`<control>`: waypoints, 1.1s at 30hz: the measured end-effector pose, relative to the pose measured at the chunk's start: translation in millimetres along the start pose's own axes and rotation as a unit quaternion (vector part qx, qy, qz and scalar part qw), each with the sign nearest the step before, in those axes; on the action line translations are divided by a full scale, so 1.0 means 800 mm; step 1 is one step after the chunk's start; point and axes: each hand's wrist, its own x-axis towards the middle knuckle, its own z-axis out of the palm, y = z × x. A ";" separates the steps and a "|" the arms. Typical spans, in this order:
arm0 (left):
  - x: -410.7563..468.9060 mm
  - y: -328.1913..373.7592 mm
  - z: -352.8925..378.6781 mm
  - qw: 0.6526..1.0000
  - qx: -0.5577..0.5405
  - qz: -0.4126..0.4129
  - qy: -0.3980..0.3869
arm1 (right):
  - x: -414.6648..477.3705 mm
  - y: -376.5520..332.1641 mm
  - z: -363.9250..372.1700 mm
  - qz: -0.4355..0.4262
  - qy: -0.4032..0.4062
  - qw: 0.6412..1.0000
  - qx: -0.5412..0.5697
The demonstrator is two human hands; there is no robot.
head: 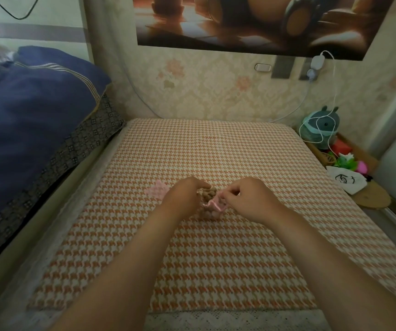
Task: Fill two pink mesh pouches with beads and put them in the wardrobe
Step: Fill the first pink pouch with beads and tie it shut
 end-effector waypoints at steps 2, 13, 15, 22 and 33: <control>0.004 -0.003 0.009 0.999 0.006 0.027 -0.046 | 0.003 0.002 0.000 -0.002 0.001 1.000 0.003; 0.014 -0.015 0.017 0.999 -0.028 -0.014 -0.011 | 0.017 0.017 0.009 0.014 0.010 1.000 -0.020; 0.014 -0.011 0.006 0.997 -0.067 -0.034 0.015 | 0.016 0.015 0.009 0.011 0.005 1.000 -0.021; -0.007 0.037 -0.044 0.986 -0.149 0.022 0.066 | 0.011 0.001 0.003 0.013 -0.022 0.999 -0.031; -0.030 0.051 -0.034 1.000 -0.024 -0.003 -0.010 | 0.003 -0.008 0.008 0.005 -0.033 0.998 -0.049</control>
